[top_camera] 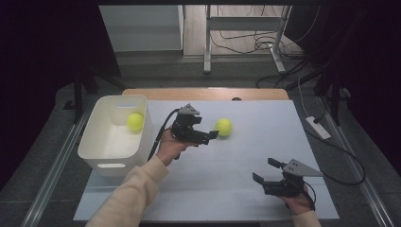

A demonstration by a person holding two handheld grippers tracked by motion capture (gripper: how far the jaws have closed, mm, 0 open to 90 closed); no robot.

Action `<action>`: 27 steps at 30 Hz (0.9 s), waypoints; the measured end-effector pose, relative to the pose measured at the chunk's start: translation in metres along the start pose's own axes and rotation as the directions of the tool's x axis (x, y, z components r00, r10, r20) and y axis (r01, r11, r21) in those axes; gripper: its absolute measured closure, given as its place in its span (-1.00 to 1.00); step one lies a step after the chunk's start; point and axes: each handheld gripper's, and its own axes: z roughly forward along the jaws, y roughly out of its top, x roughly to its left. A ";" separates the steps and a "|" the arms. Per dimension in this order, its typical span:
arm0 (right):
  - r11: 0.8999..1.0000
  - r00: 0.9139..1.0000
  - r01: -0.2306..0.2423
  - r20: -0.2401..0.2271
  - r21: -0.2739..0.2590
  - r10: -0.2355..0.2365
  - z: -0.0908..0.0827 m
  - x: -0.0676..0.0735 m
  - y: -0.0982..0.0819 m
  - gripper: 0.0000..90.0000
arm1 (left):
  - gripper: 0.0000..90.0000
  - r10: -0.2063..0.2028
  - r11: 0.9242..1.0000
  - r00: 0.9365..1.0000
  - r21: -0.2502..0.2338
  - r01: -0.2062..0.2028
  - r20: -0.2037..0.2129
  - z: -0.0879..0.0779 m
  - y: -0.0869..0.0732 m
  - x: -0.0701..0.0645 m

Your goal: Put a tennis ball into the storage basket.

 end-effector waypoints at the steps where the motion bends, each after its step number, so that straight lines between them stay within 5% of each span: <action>1: 1.000 1.000 0.000 0.000 0.001 0.000 0.000 0.000 0.000 -0.72 | -0.76 -0.001 1.000 1.000 0.004 0.001 -0.002 0.002 0.000 0.000; 5: 1.000 1.000 0.000 0.001 -0.001 0.000 0.000 0.000 0.000 -0.72 | -0.76 -0.002 1.000 0.999 0.004 0.002 -0.042 0.007 0.000 0.002; 27: 1.000 1.000 -0.005 -0.001 0.005 0.005 0.001 -0.002 -0.001 -0.72 | -0.75 -0.016 0.999 0.997 0.038 0.019 -0.072 0.040 0.000 0.013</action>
